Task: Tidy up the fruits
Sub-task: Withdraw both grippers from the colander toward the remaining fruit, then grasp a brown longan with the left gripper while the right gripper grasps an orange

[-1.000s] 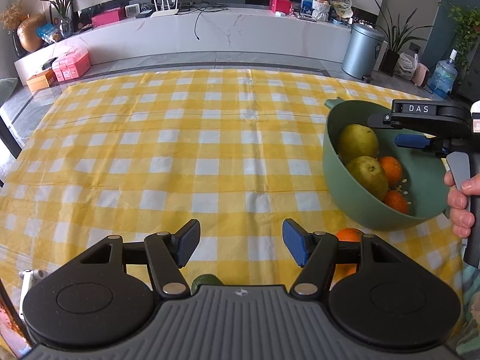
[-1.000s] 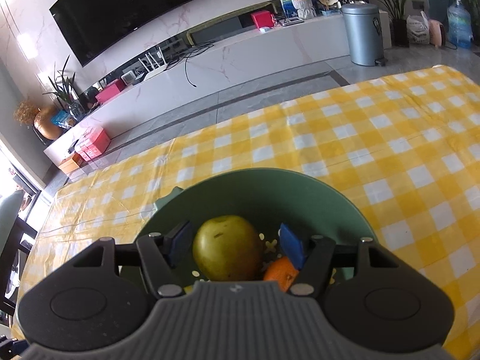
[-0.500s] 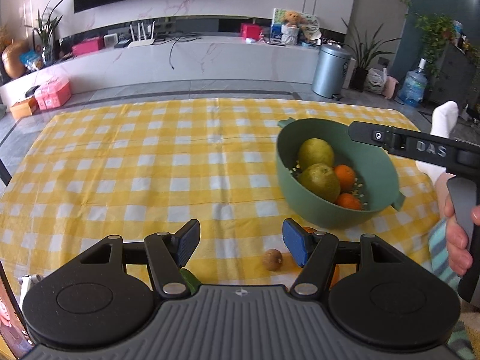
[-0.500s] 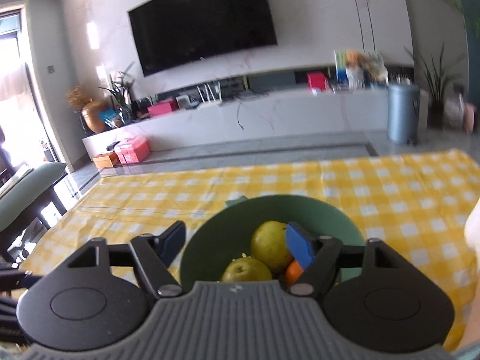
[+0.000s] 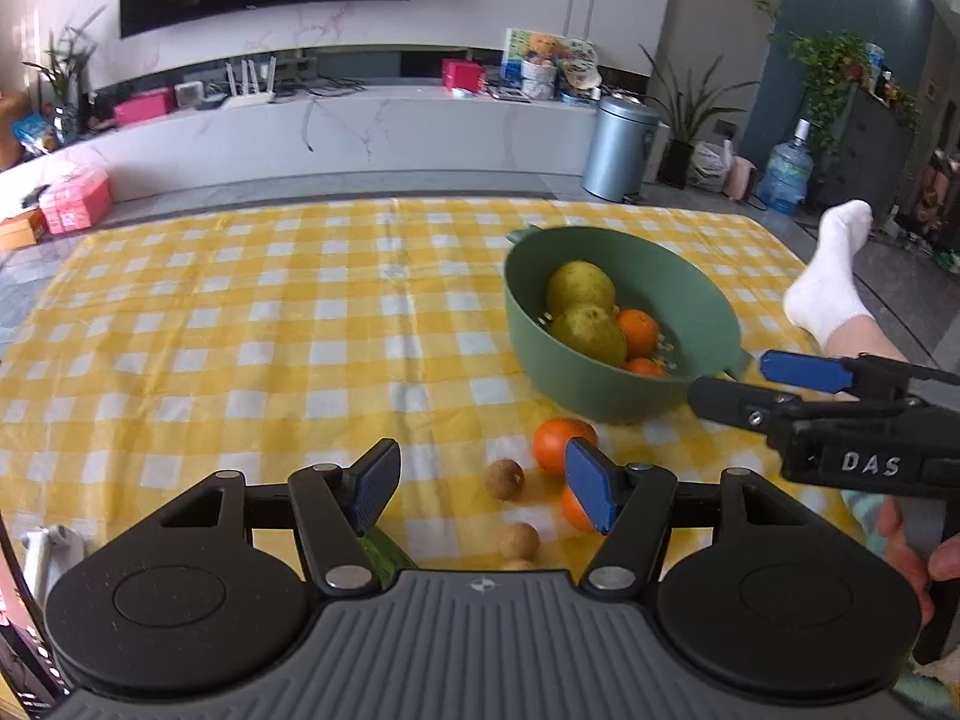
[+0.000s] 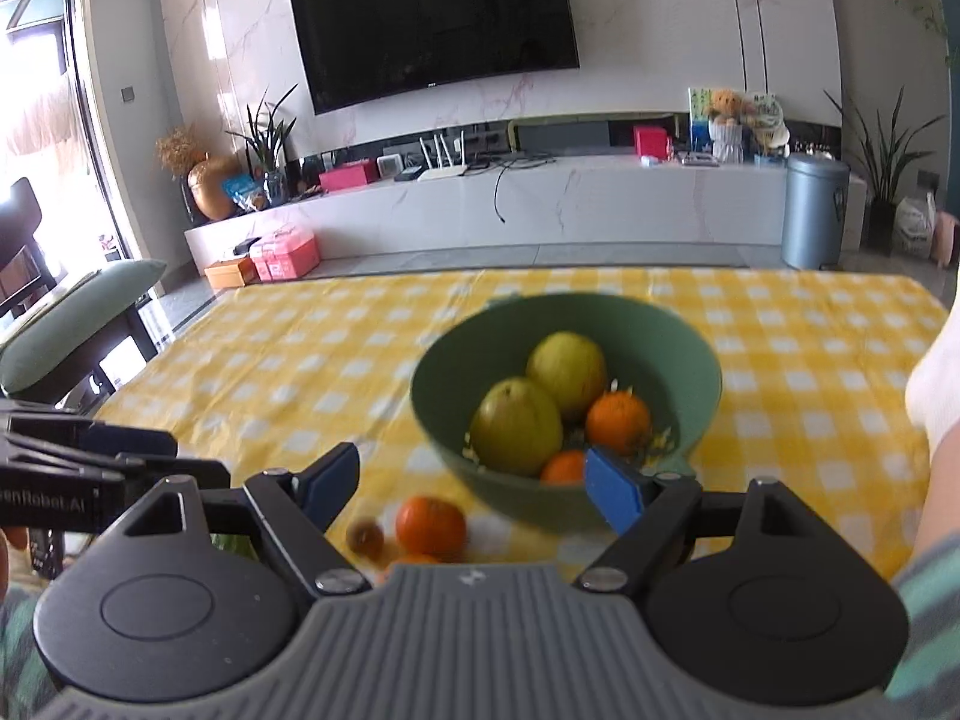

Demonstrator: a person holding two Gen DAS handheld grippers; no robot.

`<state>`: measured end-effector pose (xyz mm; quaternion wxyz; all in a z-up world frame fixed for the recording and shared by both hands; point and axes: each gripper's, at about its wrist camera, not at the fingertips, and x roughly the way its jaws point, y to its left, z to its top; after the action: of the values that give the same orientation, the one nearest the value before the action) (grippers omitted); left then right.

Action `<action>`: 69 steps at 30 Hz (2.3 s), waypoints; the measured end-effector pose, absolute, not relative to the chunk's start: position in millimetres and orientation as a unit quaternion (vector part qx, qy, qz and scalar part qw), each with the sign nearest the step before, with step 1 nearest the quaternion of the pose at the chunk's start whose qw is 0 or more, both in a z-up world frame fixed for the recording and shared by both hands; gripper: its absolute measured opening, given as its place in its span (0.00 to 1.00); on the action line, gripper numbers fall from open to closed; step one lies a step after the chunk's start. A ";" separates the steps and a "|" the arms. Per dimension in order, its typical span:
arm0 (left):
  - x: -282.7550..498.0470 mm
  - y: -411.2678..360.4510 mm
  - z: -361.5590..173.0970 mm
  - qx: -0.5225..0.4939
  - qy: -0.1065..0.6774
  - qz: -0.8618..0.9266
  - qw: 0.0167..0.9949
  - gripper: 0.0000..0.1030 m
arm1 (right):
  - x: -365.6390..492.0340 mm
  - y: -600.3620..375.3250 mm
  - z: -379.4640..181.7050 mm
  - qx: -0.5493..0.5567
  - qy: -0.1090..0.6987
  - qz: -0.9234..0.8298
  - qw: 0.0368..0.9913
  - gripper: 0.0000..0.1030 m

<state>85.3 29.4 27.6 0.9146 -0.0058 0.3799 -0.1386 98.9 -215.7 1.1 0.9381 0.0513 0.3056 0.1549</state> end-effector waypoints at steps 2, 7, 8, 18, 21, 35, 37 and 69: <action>83.2 29.8 23.2 -0.010 0.391 -0.155 0.907 0.69 | 94.0 -213.3 -3.8 0.050 0.315 0.158 0.934 0.75; 76.6 22.8 7.6 0.012 0.408 -0.171 0.897 0.60 | 87.7 -204.3 -19.8 0.026 0.341 0.168 0.925 0.68; 76.5 21.5 4.6 0.014 0.411 -0.174 0.895 0.58 | 87.6 -202.3 -22.8 0.022 0.345 0.171 0.923 0.67; 87.0 15.6 -21.6 0.025 0.437 -0.200 0.877 0.50 | 102.6 -190.3 -49.8 0.025 0.398 0.201 0.895 0.58; 92.4 14.5 -30.7 0.022 0.450 -0.204 0.869 0.43 | 108.3 -188.9 -52.0 0.031 0.410 0.203 0.889 0.54; 114.6 3.4 -55.6 0.038 0.461 -0.211 0.861 0.38 | 133.2 -184.1 -60.7 0.078 0.441 0.222 0.866 0.50; 115.5 1.8 -56.7 0.041 0.462 -0.212 0.860 0.36 | 135.8 -180.2 -62.1 0.072 0.447 0.218 0.865 0.49; 110.9 12.5 -29.1 -0.004 0.437 -0.169 0.884 0.26 | 133.2 -189.1 -50.4 0.098 0.444 0.210 0.865 0.40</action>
<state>110.9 12.5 -29.1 0.8835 -0.0041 0.4369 -0.1687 133.2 -189.1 -50.4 0.8654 0.0981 0.4444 0.2099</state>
